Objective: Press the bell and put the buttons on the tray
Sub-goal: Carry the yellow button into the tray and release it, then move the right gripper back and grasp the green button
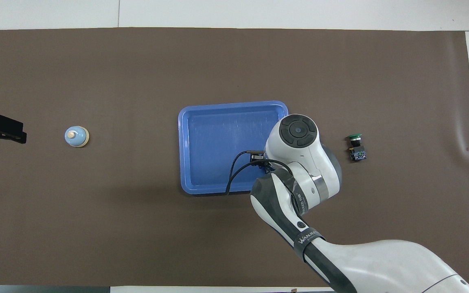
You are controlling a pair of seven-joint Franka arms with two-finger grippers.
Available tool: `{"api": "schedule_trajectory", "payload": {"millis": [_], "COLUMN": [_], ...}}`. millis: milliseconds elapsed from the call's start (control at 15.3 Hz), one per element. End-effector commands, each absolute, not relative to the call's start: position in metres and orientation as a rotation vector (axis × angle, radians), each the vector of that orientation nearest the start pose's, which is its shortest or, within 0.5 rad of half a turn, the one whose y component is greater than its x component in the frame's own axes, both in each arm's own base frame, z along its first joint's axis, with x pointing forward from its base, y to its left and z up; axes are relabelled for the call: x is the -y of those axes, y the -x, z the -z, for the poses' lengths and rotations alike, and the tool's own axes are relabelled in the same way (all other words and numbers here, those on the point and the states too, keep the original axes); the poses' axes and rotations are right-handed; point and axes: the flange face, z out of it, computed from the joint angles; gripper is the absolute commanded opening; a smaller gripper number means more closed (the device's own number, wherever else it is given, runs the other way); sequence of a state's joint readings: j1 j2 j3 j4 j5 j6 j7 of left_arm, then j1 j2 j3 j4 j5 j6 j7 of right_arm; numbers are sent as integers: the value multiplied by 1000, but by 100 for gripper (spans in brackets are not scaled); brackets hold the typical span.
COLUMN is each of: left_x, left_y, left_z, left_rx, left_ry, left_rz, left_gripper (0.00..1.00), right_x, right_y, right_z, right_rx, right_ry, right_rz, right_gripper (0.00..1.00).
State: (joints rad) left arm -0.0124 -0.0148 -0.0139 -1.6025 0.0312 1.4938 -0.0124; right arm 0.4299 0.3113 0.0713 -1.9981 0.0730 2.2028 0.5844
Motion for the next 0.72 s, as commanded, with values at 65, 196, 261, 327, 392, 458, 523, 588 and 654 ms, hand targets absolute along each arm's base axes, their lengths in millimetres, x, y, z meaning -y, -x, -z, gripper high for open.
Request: {"api": "schedule_trajectory", "payload": {"millis": [65,196,261,327,392,458,523,588,654], "left_x": [9,9,9,9,9,9,9,9,9], "left_y": [-537,-537,-537,-537,-537,-537,-537,-537,-537], "left_z": [-613,-612,-612,-612,-612,-612,-612,-612,-612], "left_rx": [-18,-18,-18,-16,-16,-16,-18,-18,-16], "left_ry": [3112,3112,3112,3114,3112,3112,3112,3112,3112], "left_rz": [-133,-136,-136,-136,-136,-136,-136,-136,-136], "left_gripper": [100,100,100,100,100,100,100,100,100], "right_x": [-271,-228,-209,-184,-158,-138,-113,-92,-72], "right_y": [-534,-553,-557,-564,-569,-573,-575,-575,-575], "right_z": [-339,-370,-377,-381,-383,-382,-378,-376,-370], "right_rx": [-267,-287,-250,-214,-165,-129,-102,-74,-31], "right_ry": [3097,3082,3079,3080,3080,3079,3079,3079,3075], "right_rz": [-195,-154,-142,-134,-144,-154,-165,-170,-158], "right_gripper": [100,100,100,100,100,100,100,100,100]}}
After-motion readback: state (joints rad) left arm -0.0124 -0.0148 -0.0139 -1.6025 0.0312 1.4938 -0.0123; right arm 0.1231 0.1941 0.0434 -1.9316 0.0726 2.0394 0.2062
